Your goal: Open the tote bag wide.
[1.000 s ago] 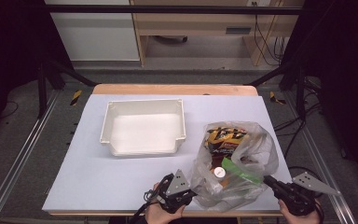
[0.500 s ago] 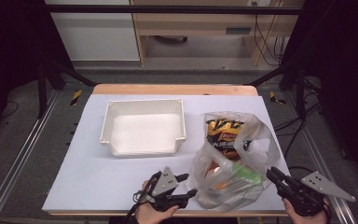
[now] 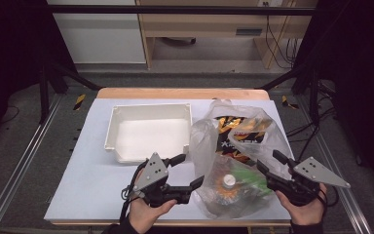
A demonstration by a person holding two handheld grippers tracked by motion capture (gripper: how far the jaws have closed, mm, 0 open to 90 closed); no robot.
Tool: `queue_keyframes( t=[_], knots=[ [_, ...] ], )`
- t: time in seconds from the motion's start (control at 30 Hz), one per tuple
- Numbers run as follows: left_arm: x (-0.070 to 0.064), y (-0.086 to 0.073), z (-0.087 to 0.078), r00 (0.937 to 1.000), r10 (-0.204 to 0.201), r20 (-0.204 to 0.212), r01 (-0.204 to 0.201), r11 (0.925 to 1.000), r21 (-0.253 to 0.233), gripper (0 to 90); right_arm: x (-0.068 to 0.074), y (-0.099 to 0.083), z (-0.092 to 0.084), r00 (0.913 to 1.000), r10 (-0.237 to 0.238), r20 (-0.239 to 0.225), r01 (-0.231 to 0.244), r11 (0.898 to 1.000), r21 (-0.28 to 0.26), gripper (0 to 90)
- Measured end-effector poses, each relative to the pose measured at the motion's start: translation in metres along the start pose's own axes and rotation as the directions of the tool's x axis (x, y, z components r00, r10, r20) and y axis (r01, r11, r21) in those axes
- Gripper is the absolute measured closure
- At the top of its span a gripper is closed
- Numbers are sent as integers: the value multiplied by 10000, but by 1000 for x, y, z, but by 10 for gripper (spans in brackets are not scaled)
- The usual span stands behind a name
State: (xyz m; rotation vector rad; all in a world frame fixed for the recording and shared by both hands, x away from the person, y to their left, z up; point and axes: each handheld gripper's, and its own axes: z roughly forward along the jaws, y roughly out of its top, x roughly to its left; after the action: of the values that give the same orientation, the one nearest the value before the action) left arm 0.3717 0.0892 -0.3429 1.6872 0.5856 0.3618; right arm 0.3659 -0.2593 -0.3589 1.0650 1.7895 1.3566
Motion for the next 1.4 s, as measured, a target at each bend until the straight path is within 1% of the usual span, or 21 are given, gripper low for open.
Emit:
queue_keyframes(
  t=[0.17, 0.2, 0.27, 0.3, 0.33, 0.37, 0.4, 0.43, 0.5, 0.53, 0.57, 0.63, 0.8, 0.87, 1.13, 1.17, 1.2, 1.23, 1.27, 1.3, 1.4],
  knots=[
    [2, 24, 22, 9994, -105, -339, 109, 9999, 117, 248, -3, 3, 13, 9990, -21, 440, 15, 9999, 138, 279],
    [3, 26, 27, 9993, -34, -376, 42, 9998, 205, 312, -4, 3, 16, 9987, -49, 508, 37, 9997, 238, 278],
    [7, 27, 35, 9988, 89, -482, -61, 9984, 570, 549, -6, 2, 21, 9983, -115, 569, 86, 9987, 510, 299],
    [10, 26, 38, 9988, 54, -490, -20, 9977, 684, 549, -6, 2, 21, 9983, -115, 569, 86, 9987, 510, 299],
    [12, 24, 40, 9984, -42, -558, 90, 9963, 856, 636, -8, 0, 24, 9979, -159, 629, 118, 9979, 644, 334],
    [15, 22, 41, 9985, -68, -551, 127, 9942, 1071, 811, -11, -3, 27, 9975, -202, 679, 136, 9953, 956, 432],
    [17, 19, 41, 9983, -162, -567, 227, 9929, 1171, 858, -12, -6, 28, 9971, -231, 721, 154, 9943, 1056, 495],
    [18, 16, 40, 9981, -216, -569, 287, 9914, 1277, 858, -12, -6, 28, 9971, -231, 721, 154, 9943, 1056, 495],
    [21, 10, 35, 9982, -292, -524, 361, 9900, 1367, 887, -16, -10, 28, 9968, -223, 763, 117, 9904, 1376, 634],
    [21, 8, 31, 9984, -293, -474, 357, 9894, 1405, 891, -20, -13, 26, 9967, -161, 799, 27, 9861, 1660, 778],
    [22, 5, 27, 9985, -394, -393, 444, 9896, 1366, 891, -20, -13, 26, 9967, -161, 799, 27, 9861, 1660, 778],
    [23, 0, 17, 9982, -572, -156, 587, 9899, 1287, 893, -22, -15, 21, 9965, -112, 833, -37, 9841, 1773, 900],
    [19, -18, -4, 9973, -662, 325, 611, 9883, 1395, 893, -27, -14, -2, 9956, 175, 915, -319, 9869, 1581, 900],
    [16, -36, -10, 9962, -773, 408, 696, 9840, 1642, 892, -26, -14, -8, 9958, 199, 892, -328, 9888, 1457, 900],
    [16, -79, -3, 9944, -951, 458, 806, 9643, 2523, 891, -17, -7, -14, 9972, 188, 724, -270, 9931, 1144, 900],
    [16, -83, 0, 9937, -995, 519, 825, 9612, 2631, 890, -15, -6, -14, 9979, 231, 602, -280, 9963, 814, 725],
    [15, -87, 1, 9932, -1016, 574, 828, 9601, 2672, 890, -13, -6, -13, 9979, 197, 622, -236, 9978, 621, 630],
    [14, -90, 3, 9931, -1014, 594, 815, 9584, 2735, 890, -13, -6, -13, 9979, 197, 622, -236, 9978, 621, 630],
    [12, -92, 5, 9930, -993, 639, 777, 9571, 2790, 889, -7, -6, -9, 9990, 22, 442, -38, 9993, 365, 500],
    [11, -93, 6, 9931, -966, 660, 743, 9565, 2821, 889, -7, -6, -9, 9990, 22, 442, -38, 9993, 365, 500],
    [5, -95, 10, 9944, -798, 686, 577, 9587, 2786, 888, 7, -6, 6, 9991, -304, 283, 295, 9991, 319, 340]
  ],
)
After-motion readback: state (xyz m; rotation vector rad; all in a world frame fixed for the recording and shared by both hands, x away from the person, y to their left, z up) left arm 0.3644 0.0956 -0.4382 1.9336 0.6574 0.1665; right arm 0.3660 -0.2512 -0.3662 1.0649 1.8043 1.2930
